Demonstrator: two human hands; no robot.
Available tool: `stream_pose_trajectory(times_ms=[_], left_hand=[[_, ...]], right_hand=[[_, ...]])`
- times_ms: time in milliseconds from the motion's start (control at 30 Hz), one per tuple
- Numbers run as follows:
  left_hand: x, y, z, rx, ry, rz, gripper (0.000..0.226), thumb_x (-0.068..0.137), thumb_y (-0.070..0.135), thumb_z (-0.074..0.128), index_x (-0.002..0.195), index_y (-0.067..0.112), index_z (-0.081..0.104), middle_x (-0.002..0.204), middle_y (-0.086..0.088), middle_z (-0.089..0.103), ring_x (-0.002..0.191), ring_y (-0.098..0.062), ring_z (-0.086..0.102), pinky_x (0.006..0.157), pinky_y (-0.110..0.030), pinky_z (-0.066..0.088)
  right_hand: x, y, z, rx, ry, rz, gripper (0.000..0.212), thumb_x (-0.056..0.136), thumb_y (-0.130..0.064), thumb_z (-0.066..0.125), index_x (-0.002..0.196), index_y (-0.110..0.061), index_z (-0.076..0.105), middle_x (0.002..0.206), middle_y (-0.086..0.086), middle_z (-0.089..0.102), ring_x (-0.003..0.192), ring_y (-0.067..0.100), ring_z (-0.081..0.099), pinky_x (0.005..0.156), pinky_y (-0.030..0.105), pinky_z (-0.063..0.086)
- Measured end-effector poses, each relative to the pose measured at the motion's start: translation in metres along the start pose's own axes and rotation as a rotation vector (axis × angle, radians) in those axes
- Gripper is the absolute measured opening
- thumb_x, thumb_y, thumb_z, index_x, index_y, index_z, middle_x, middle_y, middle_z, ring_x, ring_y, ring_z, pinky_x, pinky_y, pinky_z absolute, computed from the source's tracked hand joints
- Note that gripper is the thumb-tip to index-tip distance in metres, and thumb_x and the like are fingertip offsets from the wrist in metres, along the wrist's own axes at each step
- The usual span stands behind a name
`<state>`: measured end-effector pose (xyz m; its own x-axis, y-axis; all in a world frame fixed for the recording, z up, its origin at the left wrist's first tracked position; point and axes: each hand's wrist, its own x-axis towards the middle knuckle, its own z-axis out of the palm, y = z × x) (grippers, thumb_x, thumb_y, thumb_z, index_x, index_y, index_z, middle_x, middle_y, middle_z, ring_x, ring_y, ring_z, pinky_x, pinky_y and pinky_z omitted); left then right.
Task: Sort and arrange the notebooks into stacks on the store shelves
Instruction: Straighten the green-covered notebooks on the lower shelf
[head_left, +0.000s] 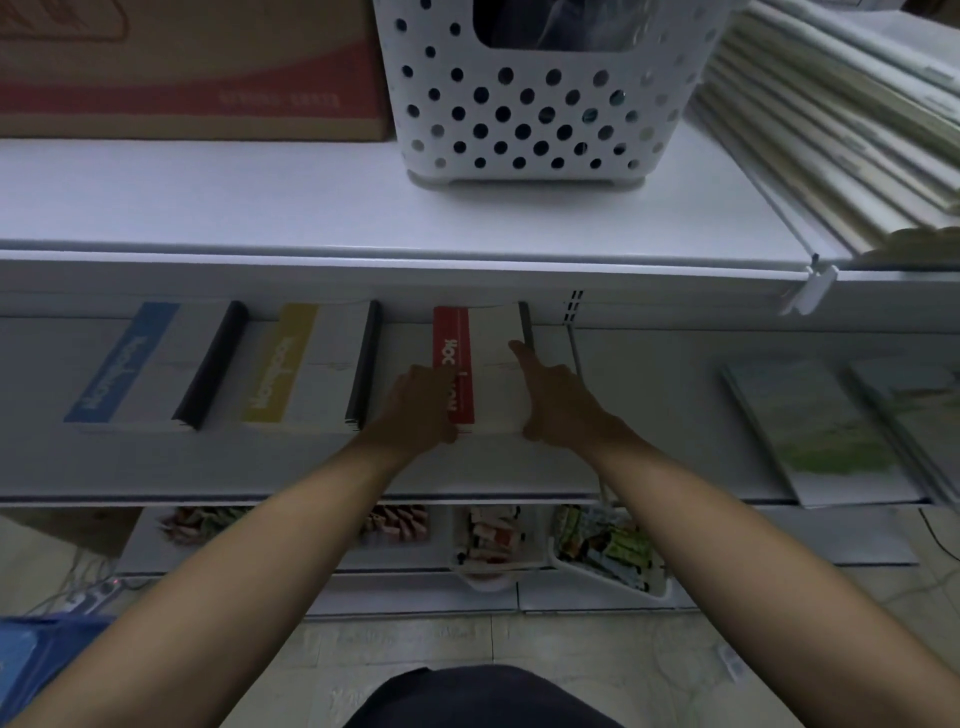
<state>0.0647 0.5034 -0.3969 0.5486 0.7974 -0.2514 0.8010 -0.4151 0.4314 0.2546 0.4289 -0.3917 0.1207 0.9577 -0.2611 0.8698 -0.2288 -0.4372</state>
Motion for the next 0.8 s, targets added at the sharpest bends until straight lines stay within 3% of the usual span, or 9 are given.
stream_pose_trajectory(times_ms=[67,167,333,467,533,633,700,800], left_hand=[[0.001,0.0,-0.004,-0.009,-0.013,0.001,0.089,0.074,0.015,0.09,0.151,0.01,0.046,0.142,-0.017,0.058,0.125,-0.032,0.06,0.101,-0.033,0.049],[0.001,0.0,-0.006,-0.012,-0.027,0.003,0.091,0.07,0.012,0.092,0.149,0.008,0.046,0.139,-0.017,0.061,0.122,-0.033,0.062,0.101,-0.041,0.052],[0.0,-0.005,-0.002,-0.058,-0.007,0.006,0.091,0.07,0.008,0.091,0.149,0.007,0.045,0.139,-0.018,0.061,0.123,-0.034,0.061,0.103,-0.041,0.052],[-0.004,-0.01,-0.003,-0.05,-0.071,0.049,0.106,0.073,0.015,0.09,0.158,0.011,0.028,0.138,-0.016,0.059,0.122,-0.033,0.06,0.098,-0.033,0.05],[-0.004,-0.009,-0.01,0.01,-0.09,0.065,0.118,0.071,0.04,0.089,0.161,0.015,0.018,0.133,-0.016,0.054,0.12,-0.035,0.057,0.1,-0.039,0.051],[0.001,-0.001,-0.026,0.158,-0.038,0.162,0.109,0.068,0.073,0.064,0.154,0.014,0.031,0.141,-0.017,0.05,0.125,-0.038,0.054,0.101,-0.047,0.051],[0.003,0.014,-0.037,0.249,-0.072,0.219,0.096,0.086,0.068,0.056,0.159,0.012,0.026,0.159,-0.019,0.035,0.141,-0.04,0.041,0.113,-0.047,0.042],[0.008,0.04,-0.038,0.33,-0.106,0.304,0.081,0.101,0.057,0.048,0.162,0.011,0.022,0.167,-0.015,0.025,0.152,-0.033,0.027,0.121,-0.042,0.03]], right_hand=[[0.002,0.0,-0.003,-0.038,-0.007,0.01,0.129,0.072,-0.007,0.086,0.161,-0.022,-0.005,0.114,0.022,0.061,0.091,0.031,0.063,0.07,0.034,0.056],[0.001,0.0,-0.004,-0.049,-0.01,0.05,0.13,0.073,-0.011,0.087,0.16,-0.02,-0.009,0.123,0.024,0.056,0.104,0.034,0.061,0.075,0.033,0.052],[0.001,0.003,0.005,-0.015,0.042,0.066,0.131,0.071,-0.009,0.086,0.16,-0.022,-0.01,0.116,0.021,0.062,0.093,0.031,0.065,0.072,0.035,0.056],[-0.012,0.003,0.008,0.106,0.059,0.103,0.132,0.074,-0.007,0.084,0.158,-0.028,-0.015,0.126,0.021,0.061,0.097,0.031,0.065,0.078,0.034,0.055],[-0.024,0.006,0.007,0.145,0.044,0.179,0.126,0.079,-0.008,0.082,0.159,-0.023,-0.013,0.142,0.019,0.052,0.116,0.031,0.06,0.089,0.034,0.051],[-0.051,0.021,0.0,0.065,0.018,0.265,0.104,0.09,-0.023,0.073,0.161,-0.021,-0.002,0.164,0.009,0.025,0.145,0.028,0.034,0.115,0.036,0.035],[-0.074,0.036,-0.009,0.007,0.044,0.293,0.087,0.096,-0.036,0.065,0.161,-0.02,0.009,0.166,0.002,0.019,0.149,0.024,0.026,0.12,0.035,0.027],[-0.109,0.057,-0.028,-0.044,0.136,0.323,0.075,0.099,-0.043,0.056,0.16,-0.018,0.019,0.165,0.002,0.024,0.148,0.024,0.029,0.118,0.034,0.029]])
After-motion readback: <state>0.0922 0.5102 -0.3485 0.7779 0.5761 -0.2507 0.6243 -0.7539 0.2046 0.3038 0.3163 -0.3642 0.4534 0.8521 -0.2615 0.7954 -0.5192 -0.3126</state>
